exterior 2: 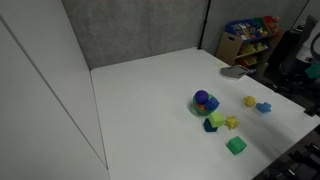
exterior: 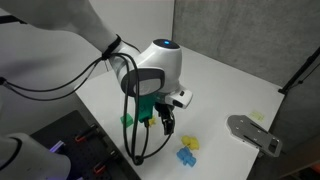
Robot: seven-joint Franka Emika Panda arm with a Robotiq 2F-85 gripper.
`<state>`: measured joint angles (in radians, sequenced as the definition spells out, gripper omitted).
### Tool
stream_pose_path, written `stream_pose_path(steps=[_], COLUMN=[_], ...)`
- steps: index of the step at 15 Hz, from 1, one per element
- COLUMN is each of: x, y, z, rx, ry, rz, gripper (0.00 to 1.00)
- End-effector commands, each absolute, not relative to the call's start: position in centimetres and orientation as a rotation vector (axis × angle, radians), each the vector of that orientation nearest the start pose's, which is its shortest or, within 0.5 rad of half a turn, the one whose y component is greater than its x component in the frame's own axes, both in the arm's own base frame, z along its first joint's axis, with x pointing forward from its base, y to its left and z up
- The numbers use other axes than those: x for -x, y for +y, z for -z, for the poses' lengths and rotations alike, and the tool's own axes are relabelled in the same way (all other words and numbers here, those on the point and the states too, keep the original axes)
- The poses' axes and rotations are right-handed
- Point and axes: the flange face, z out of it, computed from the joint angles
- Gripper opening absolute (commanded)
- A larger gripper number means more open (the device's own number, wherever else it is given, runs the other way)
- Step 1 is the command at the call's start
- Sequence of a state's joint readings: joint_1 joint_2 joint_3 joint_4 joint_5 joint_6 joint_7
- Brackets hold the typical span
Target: Put the blue toy in the green bowl
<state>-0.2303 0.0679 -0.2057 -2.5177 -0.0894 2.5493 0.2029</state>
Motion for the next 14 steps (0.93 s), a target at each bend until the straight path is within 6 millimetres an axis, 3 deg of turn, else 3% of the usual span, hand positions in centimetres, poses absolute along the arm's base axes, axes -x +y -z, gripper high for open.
stream_pose_path(steps=[1, 6, 14], x=[-43.3, -44.3, -44.2], y=[-22.9, -27.0, -30.6], z=[-23.7, -20.5, -11.6], rx=[3.029, 2.955, 2.879], ry=[1.060, 1.238, 1.453], rz=[-0.078, -0.087, -0.063], gripper=[1.00, 1.00, 1.00])
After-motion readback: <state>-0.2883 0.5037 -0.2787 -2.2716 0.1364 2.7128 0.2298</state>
